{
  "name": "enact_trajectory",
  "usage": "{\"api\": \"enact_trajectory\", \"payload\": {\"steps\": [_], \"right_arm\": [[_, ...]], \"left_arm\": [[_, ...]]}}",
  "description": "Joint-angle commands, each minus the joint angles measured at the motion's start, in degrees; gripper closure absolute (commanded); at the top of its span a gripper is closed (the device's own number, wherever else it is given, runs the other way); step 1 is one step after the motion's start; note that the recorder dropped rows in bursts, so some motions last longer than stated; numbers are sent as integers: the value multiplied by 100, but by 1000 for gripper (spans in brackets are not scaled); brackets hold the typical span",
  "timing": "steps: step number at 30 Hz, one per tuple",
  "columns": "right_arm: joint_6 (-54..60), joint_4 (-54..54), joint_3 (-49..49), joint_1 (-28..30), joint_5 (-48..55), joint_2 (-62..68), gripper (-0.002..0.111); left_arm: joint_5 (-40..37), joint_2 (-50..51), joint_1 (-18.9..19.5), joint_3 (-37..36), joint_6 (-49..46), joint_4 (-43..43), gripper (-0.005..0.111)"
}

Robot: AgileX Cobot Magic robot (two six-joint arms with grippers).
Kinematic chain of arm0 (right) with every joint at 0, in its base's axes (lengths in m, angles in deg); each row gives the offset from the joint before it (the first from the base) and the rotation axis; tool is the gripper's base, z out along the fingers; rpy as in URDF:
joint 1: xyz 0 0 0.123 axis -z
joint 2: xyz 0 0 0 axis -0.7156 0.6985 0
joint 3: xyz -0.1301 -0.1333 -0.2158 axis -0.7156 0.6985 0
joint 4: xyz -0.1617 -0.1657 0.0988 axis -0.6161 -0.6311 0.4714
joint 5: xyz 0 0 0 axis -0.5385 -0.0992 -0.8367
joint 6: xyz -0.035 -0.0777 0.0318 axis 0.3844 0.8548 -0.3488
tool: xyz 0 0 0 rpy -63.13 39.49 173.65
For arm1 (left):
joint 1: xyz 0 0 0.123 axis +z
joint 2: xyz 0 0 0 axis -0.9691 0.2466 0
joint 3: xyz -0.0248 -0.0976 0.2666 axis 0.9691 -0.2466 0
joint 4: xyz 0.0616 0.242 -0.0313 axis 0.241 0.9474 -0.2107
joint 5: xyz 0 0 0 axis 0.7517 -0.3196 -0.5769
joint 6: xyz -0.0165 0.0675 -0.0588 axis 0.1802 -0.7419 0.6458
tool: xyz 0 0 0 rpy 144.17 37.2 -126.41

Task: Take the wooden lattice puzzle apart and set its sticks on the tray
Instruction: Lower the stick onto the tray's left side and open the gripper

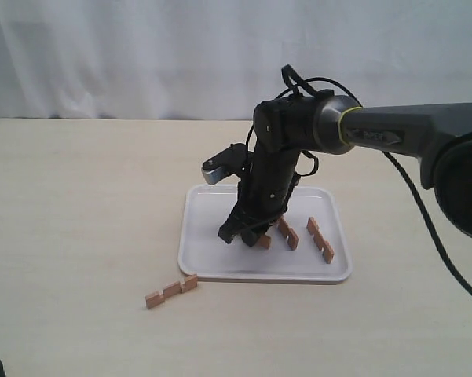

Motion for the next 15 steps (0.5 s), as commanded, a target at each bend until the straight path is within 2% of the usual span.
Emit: {"api": "enact_trajectory", "payload": {"steps": [1,4,10,15], "right_arm": [[-14,7,-29,-3,-15,-16,68],[-14,7,-29,-3,-15,-16,64],[-14,7,-68,-3,-1,-16,64],[-14,33,-486,-3,299,-16,64]], "left_arm": [[43,2,-16,-13,16,-21,107],[43,2,-16,-13,16,-21,107],[43,2,-16,-13,16,-21,107],[43,2,-16,-13,16,-21,107]]}}
